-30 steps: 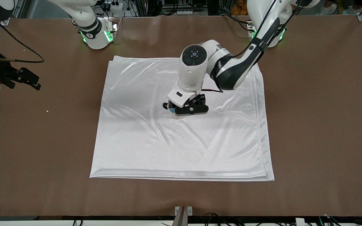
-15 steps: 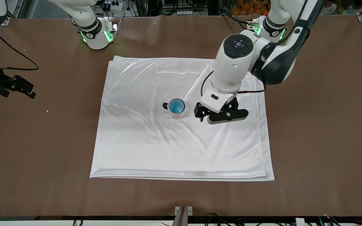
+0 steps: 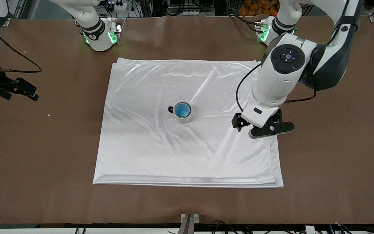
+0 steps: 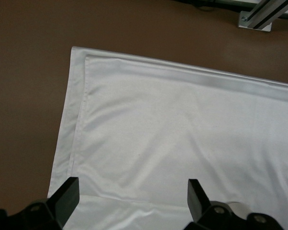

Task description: Place blue cup into white mug on cloth

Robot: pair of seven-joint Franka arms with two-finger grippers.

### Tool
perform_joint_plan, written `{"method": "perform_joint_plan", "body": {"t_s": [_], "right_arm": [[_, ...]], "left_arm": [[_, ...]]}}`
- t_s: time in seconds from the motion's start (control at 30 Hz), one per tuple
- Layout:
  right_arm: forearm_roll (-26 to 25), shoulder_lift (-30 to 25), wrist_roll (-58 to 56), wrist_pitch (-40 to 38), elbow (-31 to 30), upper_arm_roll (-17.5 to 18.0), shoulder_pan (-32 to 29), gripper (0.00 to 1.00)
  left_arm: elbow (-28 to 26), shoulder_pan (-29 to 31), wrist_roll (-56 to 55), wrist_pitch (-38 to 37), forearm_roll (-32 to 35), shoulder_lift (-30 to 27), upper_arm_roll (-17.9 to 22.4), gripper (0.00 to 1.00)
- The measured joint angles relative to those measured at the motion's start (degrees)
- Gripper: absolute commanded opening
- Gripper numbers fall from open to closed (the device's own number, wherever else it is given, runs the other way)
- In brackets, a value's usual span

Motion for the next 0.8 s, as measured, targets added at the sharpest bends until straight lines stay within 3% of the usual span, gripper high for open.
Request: {"method": "perform_joint_plan", "body": {"t_s": [0.6,0.8], "right_arm": [[0.00,0.00,0.00,-1.26,0.01,-0.06,0.00,1.00],[0.00,-0.01,0.00,-1.35,0.04,-0.06,0.00,1.00]], "left_arm": [[0.00,7.56,8.19,-1.06,-1.73,-2.29,-0.04,1.00],[0.00,8.88,15.28,-1.57,-2.86,-3.76,2.59,1.00]]}}
